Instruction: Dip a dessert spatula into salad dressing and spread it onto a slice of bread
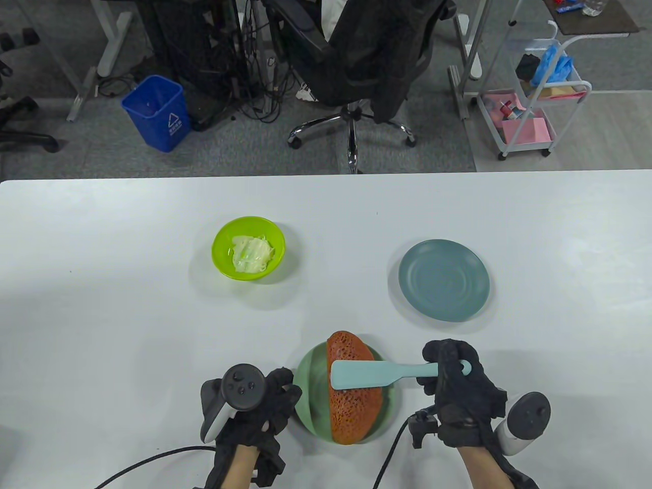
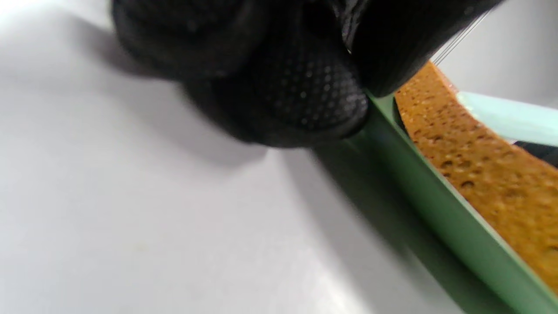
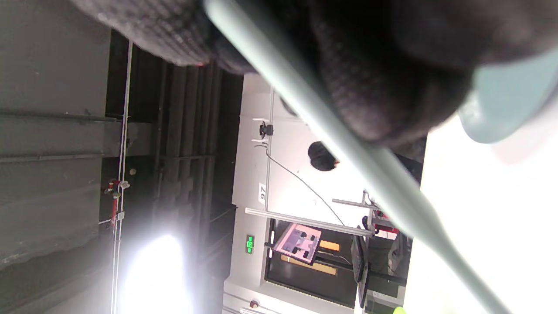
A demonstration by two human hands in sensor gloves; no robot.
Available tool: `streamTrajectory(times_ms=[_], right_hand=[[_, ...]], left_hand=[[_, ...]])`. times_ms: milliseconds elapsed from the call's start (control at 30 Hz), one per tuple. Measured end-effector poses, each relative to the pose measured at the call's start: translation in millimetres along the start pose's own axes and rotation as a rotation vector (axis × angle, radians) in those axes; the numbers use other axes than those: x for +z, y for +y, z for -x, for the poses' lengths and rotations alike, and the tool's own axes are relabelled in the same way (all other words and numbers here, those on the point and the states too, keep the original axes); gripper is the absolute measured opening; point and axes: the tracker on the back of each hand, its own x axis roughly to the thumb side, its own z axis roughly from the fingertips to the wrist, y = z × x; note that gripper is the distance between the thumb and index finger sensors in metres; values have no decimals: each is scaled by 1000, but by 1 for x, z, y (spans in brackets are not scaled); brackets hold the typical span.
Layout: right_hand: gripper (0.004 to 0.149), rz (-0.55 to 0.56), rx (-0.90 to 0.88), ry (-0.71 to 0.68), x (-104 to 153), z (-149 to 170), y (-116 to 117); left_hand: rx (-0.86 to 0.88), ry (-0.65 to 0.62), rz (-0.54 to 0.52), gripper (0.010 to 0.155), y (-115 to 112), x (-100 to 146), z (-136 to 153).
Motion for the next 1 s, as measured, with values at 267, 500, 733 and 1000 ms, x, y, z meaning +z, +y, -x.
streamTrajectory(times_ms=[267,500,733,1000], right_hand=[[36,0,31,-12,-1,-2,3],[35,8,85,-70,-1,-13,-6],[35,13,139,-152,3,-27,-10],[35,68,97,-94,-2,-23,-30]], left_hand=[[-2,-4,3,56,0,0,0],[-1,-3,2,55,-1,0,0],[0,-1,2,55,-1,0,0],[1,-1,2,55,-1,0,0]])
